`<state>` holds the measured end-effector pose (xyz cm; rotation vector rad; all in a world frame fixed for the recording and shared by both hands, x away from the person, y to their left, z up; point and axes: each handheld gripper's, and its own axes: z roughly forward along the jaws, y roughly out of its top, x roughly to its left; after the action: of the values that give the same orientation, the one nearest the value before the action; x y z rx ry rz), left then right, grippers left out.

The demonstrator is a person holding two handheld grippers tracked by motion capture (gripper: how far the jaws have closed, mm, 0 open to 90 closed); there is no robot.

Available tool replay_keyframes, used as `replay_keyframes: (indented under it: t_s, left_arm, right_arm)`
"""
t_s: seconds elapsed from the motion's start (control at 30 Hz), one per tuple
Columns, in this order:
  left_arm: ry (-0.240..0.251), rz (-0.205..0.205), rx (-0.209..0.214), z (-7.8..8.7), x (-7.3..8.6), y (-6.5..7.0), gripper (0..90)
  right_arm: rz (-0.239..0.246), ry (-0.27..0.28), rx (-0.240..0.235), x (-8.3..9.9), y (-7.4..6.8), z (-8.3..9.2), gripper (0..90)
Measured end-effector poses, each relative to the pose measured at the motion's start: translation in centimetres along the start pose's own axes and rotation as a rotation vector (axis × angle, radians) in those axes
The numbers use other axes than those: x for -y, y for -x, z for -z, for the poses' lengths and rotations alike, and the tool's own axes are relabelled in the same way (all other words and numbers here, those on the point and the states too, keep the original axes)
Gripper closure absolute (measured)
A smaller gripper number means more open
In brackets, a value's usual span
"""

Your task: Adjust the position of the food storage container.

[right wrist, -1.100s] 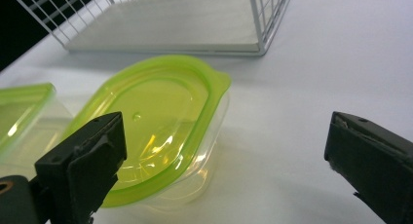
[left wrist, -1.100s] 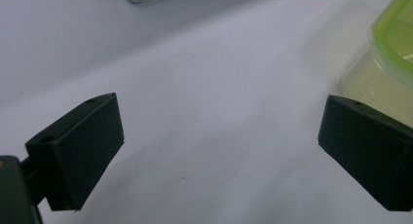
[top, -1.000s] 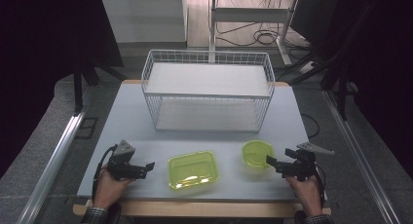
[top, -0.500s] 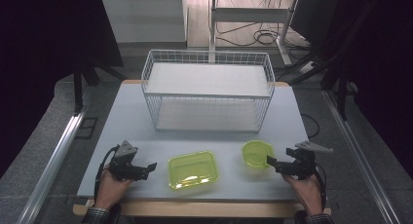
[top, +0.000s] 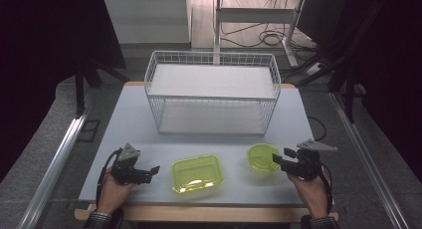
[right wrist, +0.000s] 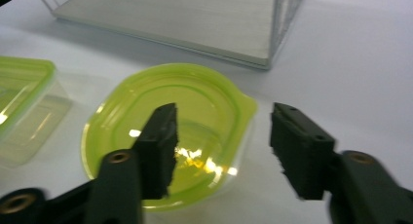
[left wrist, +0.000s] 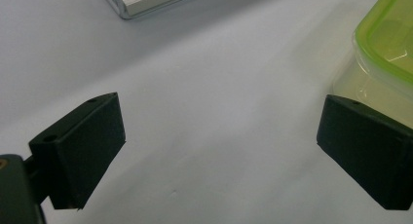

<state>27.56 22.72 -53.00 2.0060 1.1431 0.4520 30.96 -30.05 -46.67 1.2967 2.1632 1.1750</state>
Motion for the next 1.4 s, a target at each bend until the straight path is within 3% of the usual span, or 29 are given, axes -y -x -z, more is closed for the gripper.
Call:
replay_keyframes:
  t_s: [0.3, 0.43, 0.83, 1.1, 1.4]
  left_arm:
    - [0.008, -0.008, -0.009, 0.1, -0.1, 0.1, 3.8]
    - [-0.001, -0.022, -0.010, 0.0, -0.1, 0.2, 3.8]
    - [-0.016, -0.040, -0.017, -0.1, -0.1, 0.4, 4.2]
    - [-0.020, -0.043, -0.024, -0.1, -0.1, 0.5, 4.4]
    - [-0.021, -0.041, -0.019, -0.1, -0.1, 0.5, 4.5]
  right_arm:
    - [0.079, -0.051, -0.091, -1.7, -2.6, -1.2, 78.6]
    - [0.112, -0.084, -0.121, -2.1, -3.6, -2.0, 87.9]
    - [0.163, -0.126, -0.162, -3.5, -6.1, -4.5, 89.0]
    - [0.205, -0.166, -0.191, -3.4, -7.7, -6.3, 89.0]
    - [0.191, -0.180, -0.163, -2.9, -6.8, -6.4, 89.1]
